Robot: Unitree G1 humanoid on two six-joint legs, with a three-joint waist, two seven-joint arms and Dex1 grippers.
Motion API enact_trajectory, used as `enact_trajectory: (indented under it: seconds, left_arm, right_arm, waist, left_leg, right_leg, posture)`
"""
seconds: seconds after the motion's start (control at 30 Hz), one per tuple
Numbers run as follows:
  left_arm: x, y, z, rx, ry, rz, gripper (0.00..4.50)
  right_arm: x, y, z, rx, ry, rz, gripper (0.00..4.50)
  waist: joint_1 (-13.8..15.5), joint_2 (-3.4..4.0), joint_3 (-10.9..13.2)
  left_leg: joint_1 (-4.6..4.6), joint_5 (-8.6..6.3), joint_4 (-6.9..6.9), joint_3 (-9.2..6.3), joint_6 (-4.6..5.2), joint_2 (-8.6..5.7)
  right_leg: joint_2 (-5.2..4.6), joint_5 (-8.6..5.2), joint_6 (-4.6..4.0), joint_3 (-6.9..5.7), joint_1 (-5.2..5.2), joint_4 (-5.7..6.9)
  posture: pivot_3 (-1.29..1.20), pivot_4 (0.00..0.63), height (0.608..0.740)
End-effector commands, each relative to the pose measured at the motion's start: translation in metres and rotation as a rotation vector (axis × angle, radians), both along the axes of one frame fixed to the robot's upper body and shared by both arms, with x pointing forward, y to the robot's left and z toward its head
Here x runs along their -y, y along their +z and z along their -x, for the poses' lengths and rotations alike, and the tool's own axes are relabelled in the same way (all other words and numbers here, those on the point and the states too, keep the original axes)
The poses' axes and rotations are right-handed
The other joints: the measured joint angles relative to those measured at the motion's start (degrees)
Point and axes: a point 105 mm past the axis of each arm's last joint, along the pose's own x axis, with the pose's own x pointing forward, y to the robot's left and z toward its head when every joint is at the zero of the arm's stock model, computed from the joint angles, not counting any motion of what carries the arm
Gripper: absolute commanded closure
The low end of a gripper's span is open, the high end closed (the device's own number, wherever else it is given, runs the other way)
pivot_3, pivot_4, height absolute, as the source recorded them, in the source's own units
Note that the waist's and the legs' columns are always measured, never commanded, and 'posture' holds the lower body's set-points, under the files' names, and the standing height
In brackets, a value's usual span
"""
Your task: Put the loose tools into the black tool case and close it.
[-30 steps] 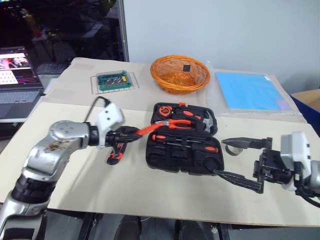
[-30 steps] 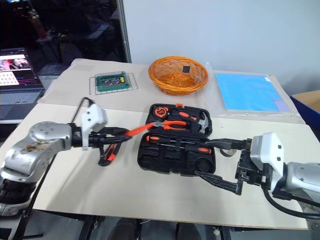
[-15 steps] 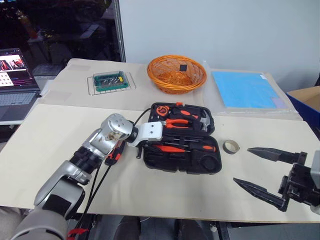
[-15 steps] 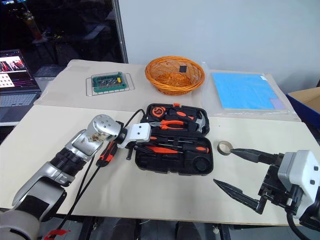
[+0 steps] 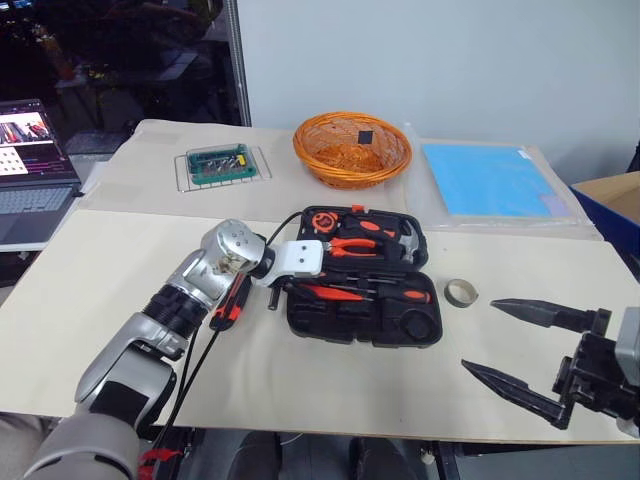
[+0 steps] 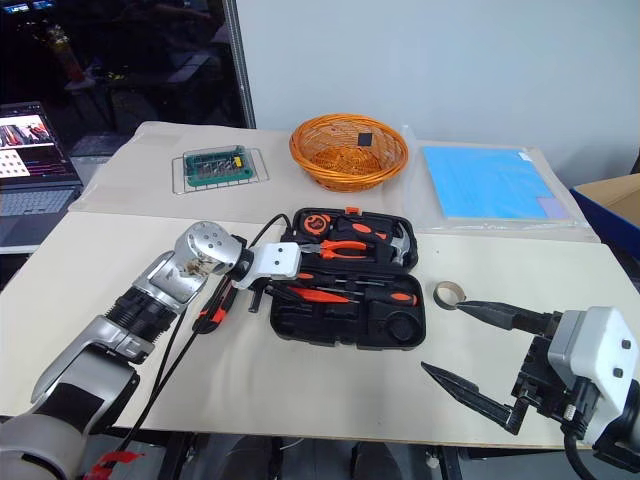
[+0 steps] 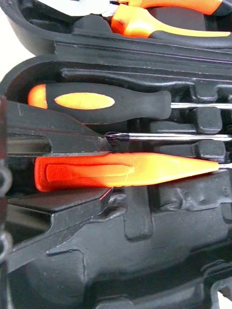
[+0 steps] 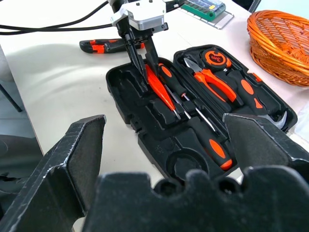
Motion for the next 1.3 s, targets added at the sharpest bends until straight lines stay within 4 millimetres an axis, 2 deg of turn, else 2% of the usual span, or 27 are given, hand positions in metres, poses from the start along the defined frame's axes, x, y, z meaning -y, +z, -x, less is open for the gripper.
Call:
enact_trajectory:
  seconds: [0.03, 0.3, 0.37, 0.5, 0.67, 0.77, 0.93, 1.07, 1.3]
  left_arm:
    - [-0.015, -0.009, -0.001, -0.016, 0.03, -0.07, 3.91]
    - [-0.009, -0.01, 0.001, -0.035, 0.016, -0.058, 3.91]
    - [-0.008, -0.006, 0.002, -0.031, 0.015, -0.042, 3.04]
    - [-0.008, 0.014, 0.005, -0.025, 0.023, 0.041, 1.75]
    - [-0.013, 0.05, 0.018, -0.1, 0.071, 0.25, 1.75]
    - [-0.011, 0.056, 0.018, -0.168, 0.152, 0.388, 2.49]
    - [0.008, 0.041, 0.018, -0.133, 0.225, 0.531, 4.35]
    - [0.018, 0.019, 0.026, -0.145, 0.268, 0.588, 4.43]
    - [0.022, -0.009, 0.037, -0.195, 0.266, 0.538, 4.43]
  right_arm:
    - [-0.002, 0.006, 0.002, 0.033, 0.014, -0.001, 0.0]
    - [-0.002, 0.004, 0.002, 0.026, 0.014, -0.002, 0.0]
    - [-0.002, 0.004, 0.002, 0.024, 0.015, -0.003, 0.0]
    - [-0.002, 0.004, 0.003, 0.022, 0.018, -0.004, 0.0]
    - [0.0, 0.003, 0.002, 0.02, 0.021, -0.007, 0.0]
    - [0.0, 0.002, -0.001, 0.024, 0.023, -0.013, 0.0]
    - [-0.002, 0.002, -0.005, 0.031, 0.03, -0.025, 0.0]
    - [-0.004, 0.004, -0.004, 0.034, 0.034, -0.03, 0.0]
    - [-0.004, 0.005, -0.001, 0.029, 0.029, -0.027, 0.0]
  waist:
    - [-0.1, 0.01, 0.0]
    - [-0.4, 0.05, 0.0]
    - [-0.4, 0.05, 0.0]
    - [-0.4, 0.05, 0.0]
    - [-0.3, 0.05, 0.0]
    - [-0.1, 0.06, 0.0]
    - [0.3, 0.12, -0.1]
    - [0.3, 0.11, -0.1]
    - [0.2, 0.13, -0.1]
  left_leg:
    - [0.0, 0.0, 0.0, 0.0, 0.0, 0.0]
    - [0.06, 0.0, 0.0, -0.02, 0.01, 0.0]
    - [0.06, 0.0, 0.0, -0.02, 0.01, 0.0]
    - [0.04, 0.0, 0.0, -0.02, 0.01, 0.0]
    - [-0.05, 0.0, 0.0, -0.04, 0.01, 0.0]
    - [-0.05, 0.01, 0.11, -0.06, 0.02, 0.0]
    - [0.12, 0.02, 0.21, -0.07, 0.03, -0.04]
    - [0.09, 0.02, 0.21, -0.11, 0.03, -0.04]
    - [0.13, 0.02, 0.21, -0.12, 0.03, -0.05]
  right_leg:
    - [0.0, 0.01, 0.01, 0.0, 0.0, 0.01]
    - [0.01, 0.03, 0.05, 0.0, 0.05, 0.04]
    - [0.01, 0.03, 0.05, 0.0, 0.05, 0.04]
    - [0.01, 0.03, 0.05, 0.0, 0.02, 0.04]
    - [0.01, 0.07, -0.03, -0.01, -0.05, 0.1]
    - [0.0, 0.05, 0.02, -0.03, -0.01, 0.15]
    - [-0.04, -0.01, 0.09, -0.03, 0.24, 0.15]
    - [-0.01, 0.09, -0.03, -0.03, 0.23, 0.11]
    - [-0.02, 0.07, -0.14, -0.04, 0.3, 0.1]
  posture:
    - [0.0, 0.15, 0.74]
    - [0.0, 0.15, 0.74]
    - [0.0, 0.15, 0.74]
    - [0.0, 0.15, 0.74]
    - [0.0, 0.15, 0.74]
    - [0.0, 0.15, 0.74]
    - [0.0, 0.15, 0.74]
    - [0.0, 0.15, 0.74]
    - [0.0, 0.15, 0.74]
